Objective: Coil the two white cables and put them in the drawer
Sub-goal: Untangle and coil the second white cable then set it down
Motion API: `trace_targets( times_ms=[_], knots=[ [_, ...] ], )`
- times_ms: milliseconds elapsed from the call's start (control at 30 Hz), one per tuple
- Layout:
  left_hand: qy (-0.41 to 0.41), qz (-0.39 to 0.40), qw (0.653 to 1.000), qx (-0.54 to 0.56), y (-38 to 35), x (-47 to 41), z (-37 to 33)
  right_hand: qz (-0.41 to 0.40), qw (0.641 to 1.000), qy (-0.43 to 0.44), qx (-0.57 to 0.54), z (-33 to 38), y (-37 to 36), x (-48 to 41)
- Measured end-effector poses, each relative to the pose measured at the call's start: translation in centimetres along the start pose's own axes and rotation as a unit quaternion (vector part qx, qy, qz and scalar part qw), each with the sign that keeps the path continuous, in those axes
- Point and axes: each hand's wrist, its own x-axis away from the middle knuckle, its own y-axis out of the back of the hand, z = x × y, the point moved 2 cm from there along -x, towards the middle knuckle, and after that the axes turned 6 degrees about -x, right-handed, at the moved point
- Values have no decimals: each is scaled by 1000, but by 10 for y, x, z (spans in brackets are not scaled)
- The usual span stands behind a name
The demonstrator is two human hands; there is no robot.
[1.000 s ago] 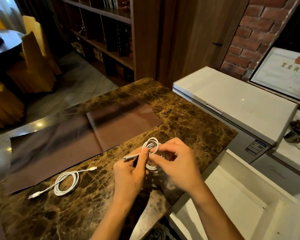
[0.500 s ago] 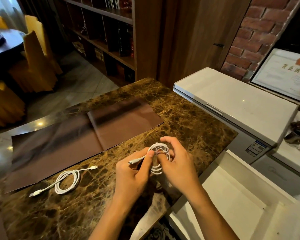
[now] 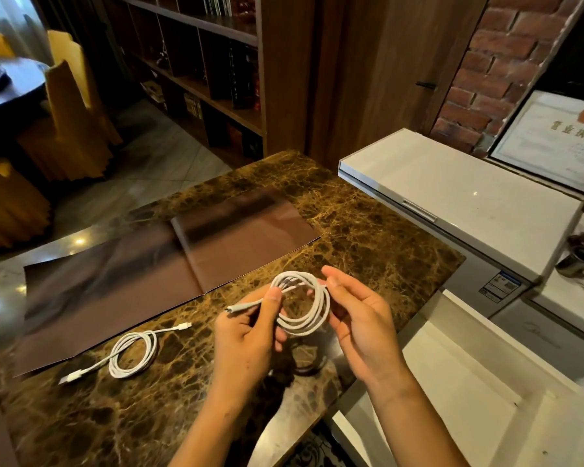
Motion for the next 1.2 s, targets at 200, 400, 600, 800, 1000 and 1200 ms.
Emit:
trace_targets(
  times_ms=[200, 400, 600, 800, 1000, 1200],
  knots=[
    [14, 7, 1000, 15, 9, 5, 6, -52, 995, 80, 34, 5, 5, -2],
    [8, -21, 998, 58, 6, 5, 1, -78, 984, 156, 40, 7, -4, -3],
    [-15, -82, 996, 39, 9, 5, 0, -92, 979, 177, 50, 0, -8, -2],
    [24, -112, 988, 107, 12, 8, 0, -97, 977, 183, 51, -4, -6, -3],
    [31, -133, 986, 91, 14, 13, 5, -118, 973, 192, 42, -12, -6, -3],
    [77, -151, 978, 123, 15, 15, 10, -109, 980, 162, 41, -19, -7, -7]
  ],
)
